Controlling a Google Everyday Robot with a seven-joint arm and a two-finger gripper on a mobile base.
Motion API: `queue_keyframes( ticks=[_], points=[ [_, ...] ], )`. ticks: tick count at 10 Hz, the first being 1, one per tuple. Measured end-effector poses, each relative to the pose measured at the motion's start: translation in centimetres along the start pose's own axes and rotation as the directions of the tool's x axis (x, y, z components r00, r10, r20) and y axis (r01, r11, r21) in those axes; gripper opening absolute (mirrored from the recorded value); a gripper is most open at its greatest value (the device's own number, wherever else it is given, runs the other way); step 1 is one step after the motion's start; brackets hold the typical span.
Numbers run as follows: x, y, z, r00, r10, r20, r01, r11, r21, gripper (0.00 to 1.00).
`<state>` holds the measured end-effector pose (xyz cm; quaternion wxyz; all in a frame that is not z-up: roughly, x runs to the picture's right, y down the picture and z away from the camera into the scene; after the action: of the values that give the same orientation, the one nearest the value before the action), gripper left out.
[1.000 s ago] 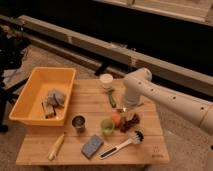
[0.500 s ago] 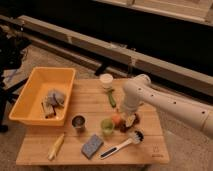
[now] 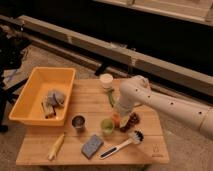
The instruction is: Place apple in plastic cup
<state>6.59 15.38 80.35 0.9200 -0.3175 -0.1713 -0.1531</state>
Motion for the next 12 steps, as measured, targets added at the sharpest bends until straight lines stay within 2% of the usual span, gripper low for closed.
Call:
queue_keyframes(
  ticks=[2, 7, 10, 12],
  points=[
    [-0.3, -0.1, 0.3, 1.000, -0.008, 0.007, 0.008, 1.000, 0.006, 0.65],
    [-0.7, -1.6, 1.4, 0.999, -0.034, 0.005, 0.033, 0.998, 0.051, 0.65],
    [-0.7, -1.8, 2.3, 0.999, -0.048, -0.007, 0.048, 0.998, 0.047, 0.65],
    [-0.7, -1.9, 3.0, 0.998, -0.055, -0.022, 0.056, 0.998, 0.040, 0.55]
  ],
)
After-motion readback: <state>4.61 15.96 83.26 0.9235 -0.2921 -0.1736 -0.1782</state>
